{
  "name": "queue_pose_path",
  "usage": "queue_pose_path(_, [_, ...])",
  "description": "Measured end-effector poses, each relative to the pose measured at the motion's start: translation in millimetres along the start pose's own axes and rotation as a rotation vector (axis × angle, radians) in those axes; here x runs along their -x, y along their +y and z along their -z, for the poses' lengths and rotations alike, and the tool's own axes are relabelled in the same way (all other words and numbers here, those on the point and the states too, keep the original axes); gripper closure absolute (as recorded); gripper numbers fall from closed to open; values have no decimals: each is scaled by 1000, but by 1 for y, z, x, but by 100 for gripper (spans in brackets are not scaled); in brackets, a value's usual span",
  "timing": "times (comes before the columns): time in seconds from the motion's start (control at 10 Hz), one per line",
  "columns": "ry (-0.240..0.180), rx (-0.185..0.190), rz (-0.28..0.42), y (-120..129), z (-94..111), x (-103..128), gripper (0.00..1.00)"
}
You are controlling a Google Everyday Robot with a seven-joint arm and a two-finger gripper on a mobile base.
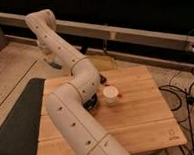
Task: Place the white sponge in the ceramic bowl
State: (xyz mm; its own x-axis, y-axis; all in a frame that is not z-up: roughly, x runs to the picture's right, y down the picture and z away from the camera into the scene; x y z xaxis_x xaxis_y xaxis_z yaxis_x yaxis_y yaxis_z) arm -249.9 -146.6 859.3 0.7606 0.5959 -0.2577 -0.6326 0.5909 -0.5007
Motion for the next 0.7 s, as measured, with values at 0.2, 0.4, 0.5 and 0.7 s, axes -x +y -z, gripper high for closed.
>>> queue_pose_path(0.2, [2, 0, -4, -1, 0, -1, 100])
queue_pose_path(0.4, [36, -25, -75, -29, -7, -23, 100])
queue_pose_path(0.5, [54, -43, -111, -49, -12, -39, 100])
queue_pose_path(0.7, [73, -59, -148, -71, -24, -58, 100])
